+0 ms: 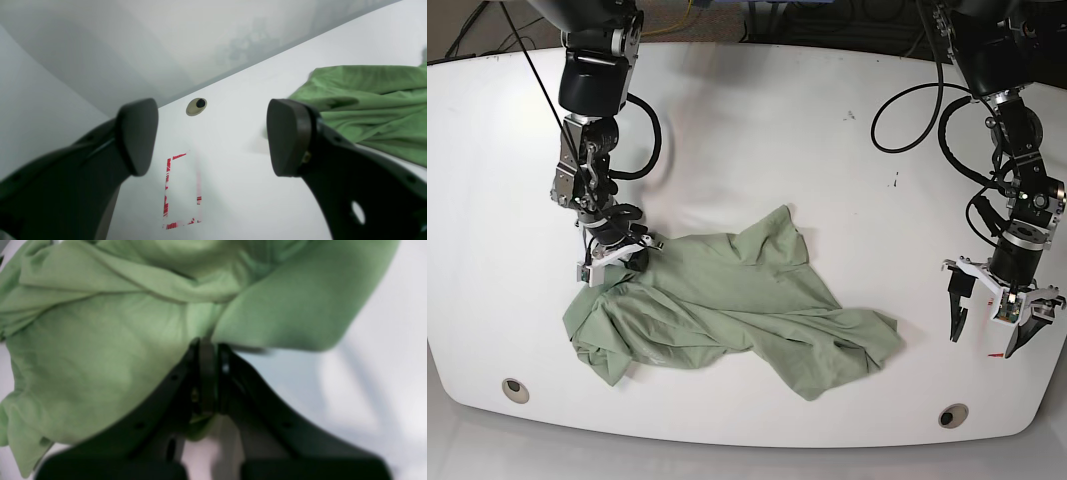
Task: Layout the t-shirt on the table in an organized manner, then fold the t-shirt properly
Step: 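Drag the held t-shirt corner back with the right gripper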
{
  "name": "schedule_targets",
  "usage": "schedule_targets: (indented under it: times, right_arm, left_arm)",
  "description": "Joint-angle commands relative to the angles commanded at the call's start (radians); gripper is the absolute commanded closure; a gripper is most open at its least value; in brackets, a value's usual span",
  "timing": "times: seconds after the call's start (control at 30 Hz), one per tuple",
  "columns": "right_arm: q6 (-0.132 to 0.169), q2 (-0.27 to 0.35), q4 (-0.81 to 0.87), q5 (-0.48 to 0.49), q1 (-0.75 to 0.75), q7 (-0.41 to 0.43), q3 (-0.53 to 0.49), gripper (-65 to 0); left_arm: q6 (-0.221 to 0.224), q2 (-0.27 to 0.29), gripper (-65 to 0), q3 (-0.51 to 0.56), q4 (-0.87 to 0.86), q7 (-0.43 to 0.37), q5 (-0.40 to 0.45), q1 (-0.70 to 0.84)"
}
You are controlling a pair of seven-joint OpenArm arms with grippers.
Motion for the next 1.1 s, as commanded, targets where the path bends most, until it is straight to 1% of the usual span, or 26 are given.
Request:
schedule_targets:
  times: [0.13,0.23,0.3,0.53,0.6,0.63,0.7,0.73,0.77,0.9,1.0,1.1]
  right_arm:
    - [0.0,0.014,0.115,0.002,-0.072,-0.048,0.0,0.0]
    - [0.0,0.014,0.213,0.002,-0.132,-0.118,0.006,0.0]
    - [0.0,0.014,0.288,0.002,-0.192,-0.161,0.008,0.0]
    - [0.0,0.012,0.488,0.002,-0.37,-0.232,0.008,0.0]
    - [0.0,0.012,0.532,0.002,-0.422,-0.247,0.008,0.0]
    - [0.0,0.011,0.543,0.002,-0.436,-0.25,0.006,0.0]
    - [0.0,0.011,0.578,0.002,-0.485,-0.256,0.005,0.0]
    - [0.0,0.011,0.586,0.002,-0.496,-0.256,0.003,0.0]
    - [0.0,0.011,0.594,0.002,-0.512,-0.256,0.003,0.0]
    - [0.0,0.011,0.598,0.002,-0.526,-0.256,0.002,0.0]
    - [0.0,0.011,0.597,0.002,-0.528,-0.256,0.003,0.0]
    - [0.0,0.011,0.6,0.002,-0.525,-0.256,0.003,0.0]
  left_arm:
    - [0.0,0.003,-47.9,0.002,0.005,0.0,0.0,0.035]
    - [0.0,0.005,-47.9,0.005,0.005,0.0,-0.002,0.063]
    - [0.0,0.018,-47.9,0.006,0.005,0.0,-0.002,0.089]
    - [-0.002,0.068,-48.0,0.006,0.028,0.0,-0.002,0.186]
    - [-0.002,0.097,-48.0,0.008,0.037,0.0,-0.002,0.226]
    - [-0.002,0.103,-48.0,0.009,0.04,0.0,-0.002,0.236]
    - [-0.005,0.13,-48.0,0.031,0.046,0.0,-0.002,0.279]
    - [-0.009,0.135,-48.0,0.037,0.046,0.0,-0.002,0.292]
    - [-0.023,0.143,-48.0,0.048,0.046,0.0,-0.002,0.311]
    - [-0.052,0.183,-48.0,0.078,0.04,0.0,-0.002,0.342]
    - [-0.058,0.215,-48.0,0.103,0.029,0.0,-0.002,0.347]
    - [-0.058,0.238,-48.3,0.146,-0.02,0.0,-0.002,0.336]
